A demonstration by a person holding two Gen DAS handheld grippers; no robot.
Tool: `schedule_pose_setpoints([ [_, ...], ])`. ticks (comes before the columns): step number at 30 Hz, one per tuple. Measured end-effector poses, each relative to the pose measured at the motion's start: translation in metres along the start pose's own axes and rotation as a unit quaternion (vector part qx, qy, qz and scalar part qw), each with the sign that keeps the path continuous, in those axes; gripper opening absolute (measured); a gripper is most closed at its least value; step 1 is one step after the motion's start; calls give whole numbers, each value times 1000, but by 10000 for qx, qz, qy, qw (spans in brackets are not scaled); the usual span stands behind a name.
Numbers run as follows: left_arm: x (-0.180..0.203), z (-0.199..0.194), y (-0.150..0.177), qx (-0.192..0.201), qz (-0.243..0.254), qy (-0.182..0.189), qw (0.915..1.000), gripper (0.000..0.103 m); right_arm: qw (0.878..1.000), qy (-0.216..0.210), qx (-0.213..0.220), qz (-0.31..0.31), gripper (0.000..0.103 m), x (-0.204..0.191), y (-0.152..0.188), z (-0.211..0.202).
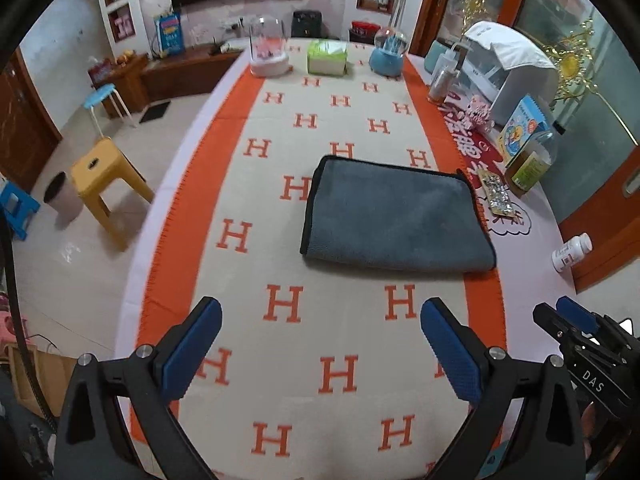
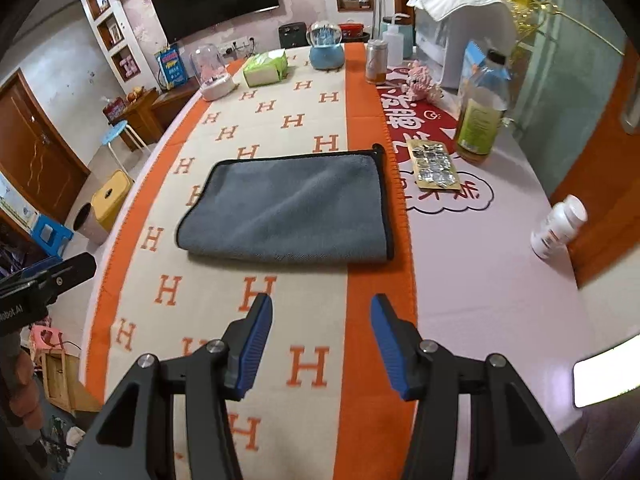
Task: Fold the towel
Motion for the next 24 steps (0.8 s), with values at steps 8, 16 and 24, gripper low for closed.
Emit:
schedule_pose_setpoints([
  [8, -1, -64, 15, 357, 8, -120, 9993, 99, 9995, 111, 243, -156, 51, -22, 15, -45],
  [16, 6, -108, 31, 728, 102, -356, 9967, 99, 9981, 83, 581, -162, 52, -41, 21, -78],
  [24, 0, -122, 32, 890, -52, -576, 9944, 99, 9947, 221, 949, -314, 55, -53, 21, -98],
])
Point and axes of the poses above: each gripper's, at about its wrist camera, not at the fingertips, and z roughly the way its jaws point, x to its right, y to its underside, the point moved 2 cm from there along z, roughly the way its jaws point, and after that the axes turned 13 degrees about -y, right-handed, at the moved point
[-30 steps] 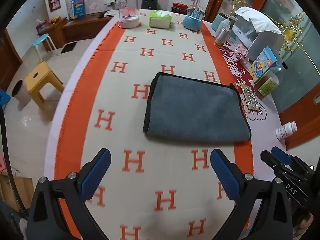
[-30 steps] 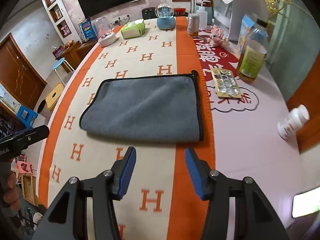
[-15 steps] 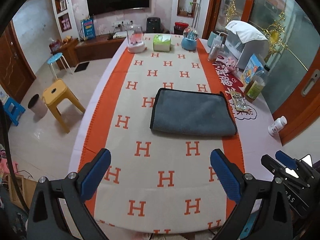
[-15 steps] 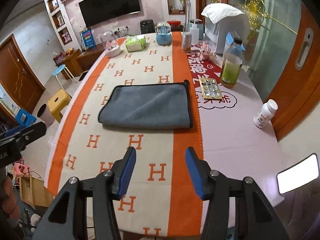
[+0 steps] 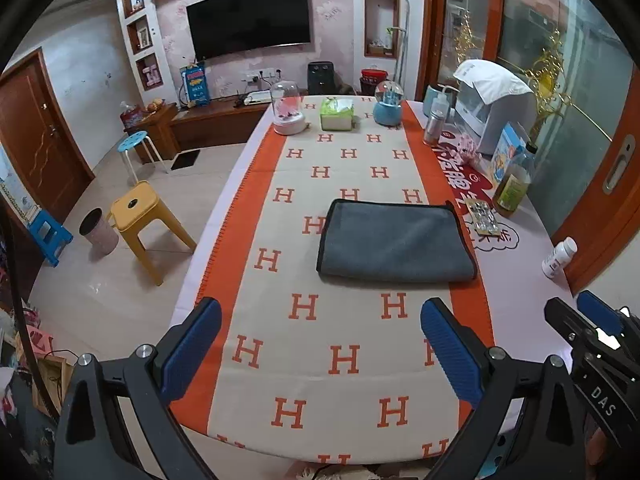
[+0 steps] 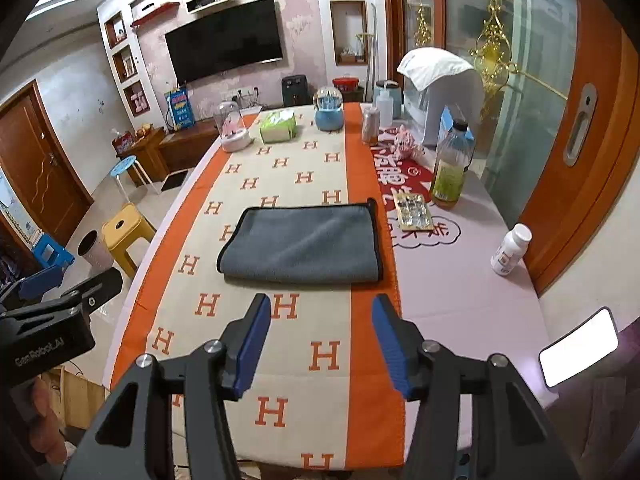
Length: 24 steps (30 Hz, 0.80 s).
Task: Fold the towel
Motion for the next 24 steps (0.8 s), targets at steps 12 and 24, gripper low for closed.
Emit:
schedule_pose_setpoints([
  [12, -2, -7, -2, 166, -30, 70, 9998, 99, 9998, 36, 196, -33, 58, -7, -3, -10],
  [24, 6, -11, -5, 255, 27, 117, 9996, 99, 9997, 80, 230, -91, 58, -10, -3, -13],
])
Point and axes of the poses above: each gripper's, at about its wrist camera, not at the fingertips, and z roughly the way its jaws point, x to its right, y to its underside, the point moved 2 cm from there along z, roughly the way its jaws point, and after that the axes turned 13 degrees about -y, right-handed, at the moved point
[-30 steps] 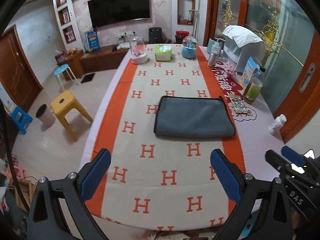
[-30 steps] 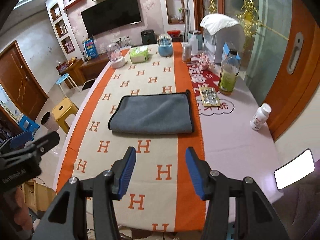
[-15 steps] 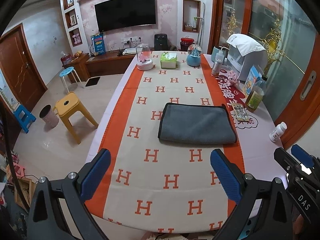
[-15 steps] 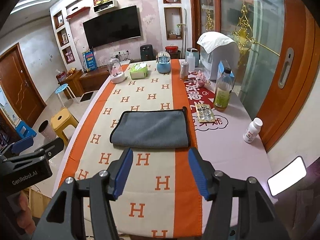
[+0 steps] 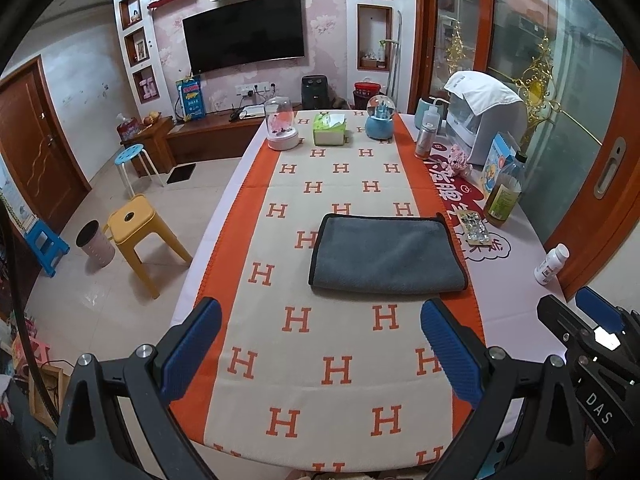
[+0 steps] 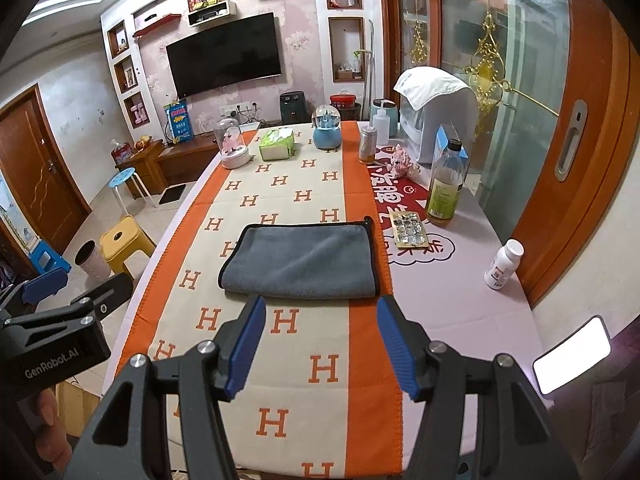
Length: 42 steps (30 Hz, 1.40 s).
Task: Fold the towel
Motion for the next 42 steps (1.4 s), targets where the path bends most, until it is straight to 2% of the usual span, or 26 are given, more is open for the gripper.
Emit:
schedule_pose_setpoints([
  [31, 7, 4, -4, 7, 64, 25, 10000, 99, 10000, 36, 37, -38, 58, 1, -7, 2],
  [42, 10, 19, -8, -54, 122, 60, 9999, 99, 10000, 34, 29, -38, 58, 1, -7, 2],
])
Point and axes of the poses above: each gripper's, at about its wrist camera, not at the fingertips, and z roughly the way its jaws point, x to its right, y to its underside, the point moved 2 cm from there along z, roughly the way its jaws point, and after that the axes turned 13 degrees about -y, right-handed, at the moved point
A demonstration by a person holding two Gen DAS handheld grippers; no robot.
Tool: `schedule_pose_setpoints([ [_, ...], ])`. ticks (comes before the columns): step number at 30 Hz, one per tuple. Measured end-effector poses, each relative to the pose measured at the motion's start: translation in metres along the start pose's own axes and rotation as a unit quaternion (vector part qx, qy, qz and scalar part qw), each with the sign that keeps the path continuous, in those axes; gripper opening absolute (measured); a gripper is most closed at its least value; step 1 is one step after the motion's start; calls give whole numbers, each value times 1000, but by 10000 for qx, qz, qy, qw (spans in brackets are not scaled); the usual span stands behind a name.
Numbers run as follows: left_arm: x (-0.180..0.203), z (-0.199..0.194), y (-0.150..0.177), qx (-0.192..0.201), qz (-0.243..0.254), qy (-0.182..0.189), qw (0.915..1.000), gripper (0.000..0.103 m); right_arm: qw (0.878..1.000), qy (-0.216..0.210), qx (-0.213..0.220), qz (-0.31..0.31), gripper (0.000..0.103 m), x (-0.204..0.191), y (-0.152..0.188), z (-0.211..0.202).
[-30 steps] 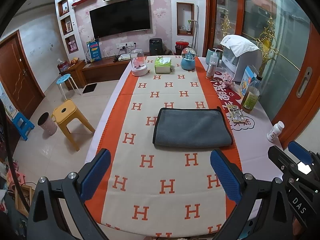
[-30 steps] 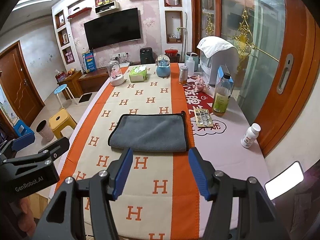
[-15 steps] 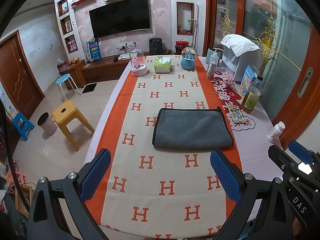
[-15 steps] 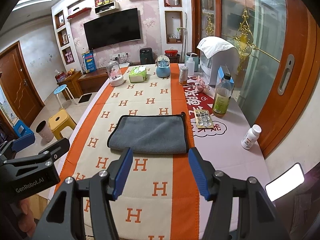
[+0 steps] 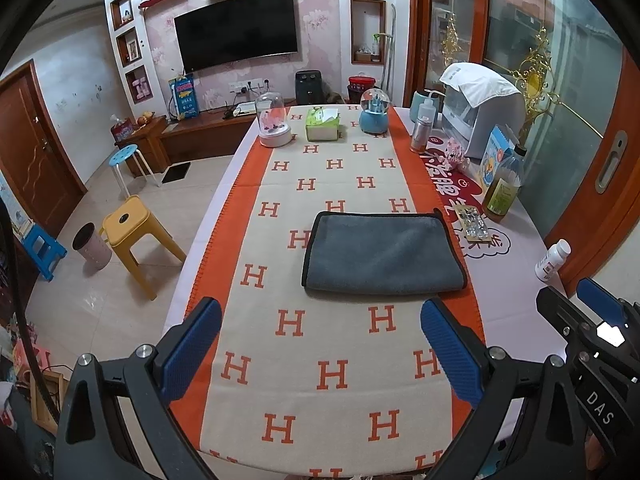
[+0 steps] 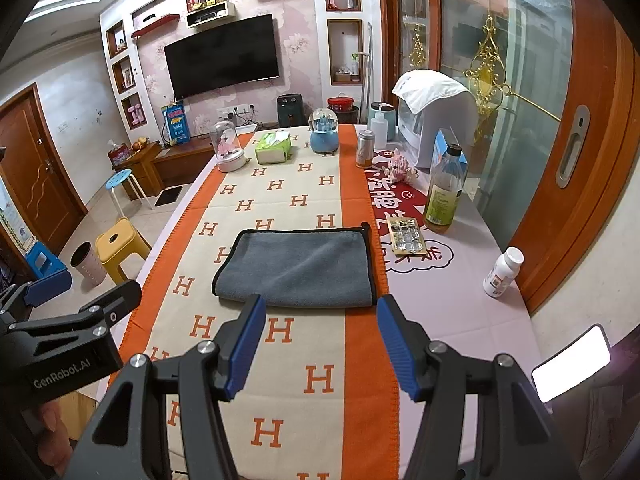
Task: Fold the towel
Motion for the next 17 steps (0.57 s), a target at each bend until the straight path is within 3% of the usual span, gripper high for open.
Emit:
schedule_pose_setpoints([
  [17, 1, 0, 0, -35, 13, -1, 10000, 99, 10000, -3, -15, 6, 58, 0, 0, 1],
])
Point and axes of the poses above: each gripper's, at about its wrist camera, not at the fingertips, and z roughly the way its jaws point, x to its right, y to its underside, the point moved 2 cm from there along z, roughly the way its jaws point, and after that the axes turned 13 degrees about -y, right-handed, at the moved point
